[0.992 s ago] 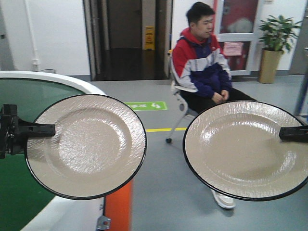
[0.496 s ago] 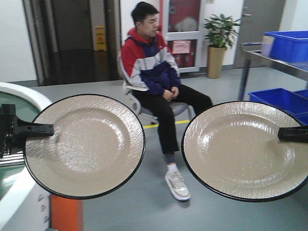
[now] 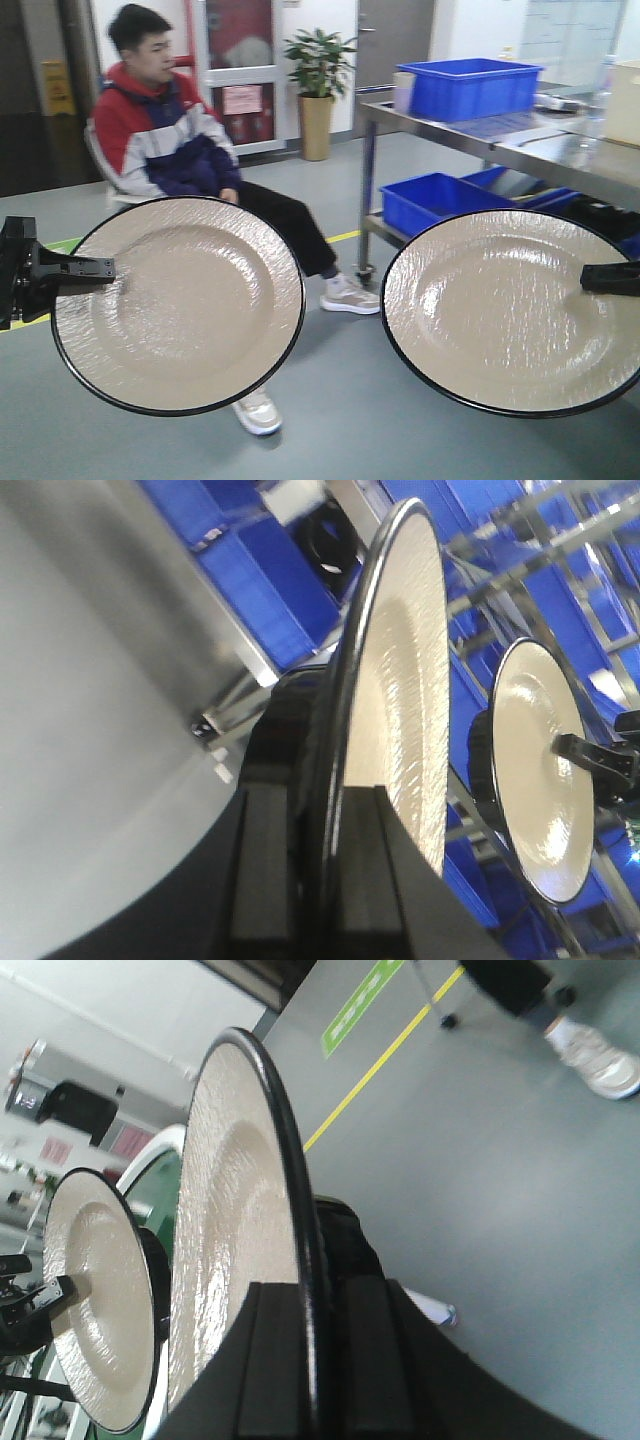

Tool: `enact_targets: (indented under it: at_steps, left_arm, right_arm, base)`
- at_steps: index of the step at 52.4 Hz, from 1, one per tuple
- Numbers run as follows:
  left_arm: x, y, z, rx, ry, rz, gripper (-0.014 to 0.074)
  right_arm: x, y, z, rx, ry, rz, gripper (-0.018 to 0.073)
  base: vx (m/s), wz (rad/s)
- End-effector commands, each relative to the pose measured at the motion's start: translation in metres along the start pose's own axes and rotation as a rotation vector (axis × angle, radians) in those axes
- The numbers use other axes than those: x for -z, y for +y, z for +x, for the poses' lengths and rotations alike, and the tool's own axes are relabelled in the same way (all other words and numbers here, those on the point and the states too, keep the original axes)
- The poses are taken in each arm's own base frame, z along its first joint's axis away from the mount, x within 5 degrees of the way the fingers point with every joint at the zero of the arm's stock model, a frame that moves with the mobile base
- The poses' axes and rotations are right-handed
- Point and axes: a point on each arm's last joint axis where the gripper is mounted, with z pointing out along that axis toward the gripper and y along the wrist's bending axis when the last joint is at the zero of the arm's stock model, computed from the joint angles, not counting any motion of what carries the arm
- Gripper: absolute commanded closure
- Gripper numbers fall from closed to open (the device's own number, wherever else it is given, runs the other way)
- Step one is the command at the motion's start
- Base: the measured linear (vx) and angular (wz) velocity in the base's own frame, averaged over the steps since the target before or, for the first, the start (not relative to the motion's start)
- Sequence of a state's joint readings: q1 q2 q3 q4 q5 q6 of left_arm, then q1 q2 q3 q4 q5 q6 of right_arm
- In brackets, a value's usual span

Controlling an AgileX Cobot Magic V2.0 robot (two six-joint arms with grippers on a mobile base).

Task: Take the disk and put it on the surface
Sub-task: 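Hold both plates raised while the base drives to the steel table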

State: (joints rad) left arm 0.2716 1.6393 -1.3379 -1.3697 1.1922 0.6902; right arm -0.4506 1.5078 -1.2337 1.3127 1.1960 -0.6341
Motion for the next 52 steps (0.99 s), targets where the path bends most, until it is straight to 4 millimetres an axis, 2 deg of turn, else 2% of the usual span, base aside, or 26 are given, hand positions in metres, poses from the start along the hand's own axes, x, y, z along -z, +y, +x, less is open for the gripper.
enact_targets:
  at_steps: [1,22,52]
  left_arm:
    - [0.0109,-0.0397,-0.0062,-0.010,-0.062,0.171,0.0605]
    - [0.0109,-0.0397,-0.0062,-0.010,-0.062,0.171,0.0605]
    - [0.0109,-0.0397,-0.0062,-0.010,-0.062,0.171,0.0605]
  right_arm:
    - [0.0111,0.0319,-0.0077,0.020,-0.085,-0.127,0.0568]
    - [0.0116,0.0338,-0.0064,0.024,-0.074,-0.136,0.0568]
    - [0.0120,0.0344,-0.0062,0.026,-0.075,-0.136,0.0568]
  base:
    - [0.22,-0.50]
    - [0.25,-0.30]
    - [0.38,0.10]
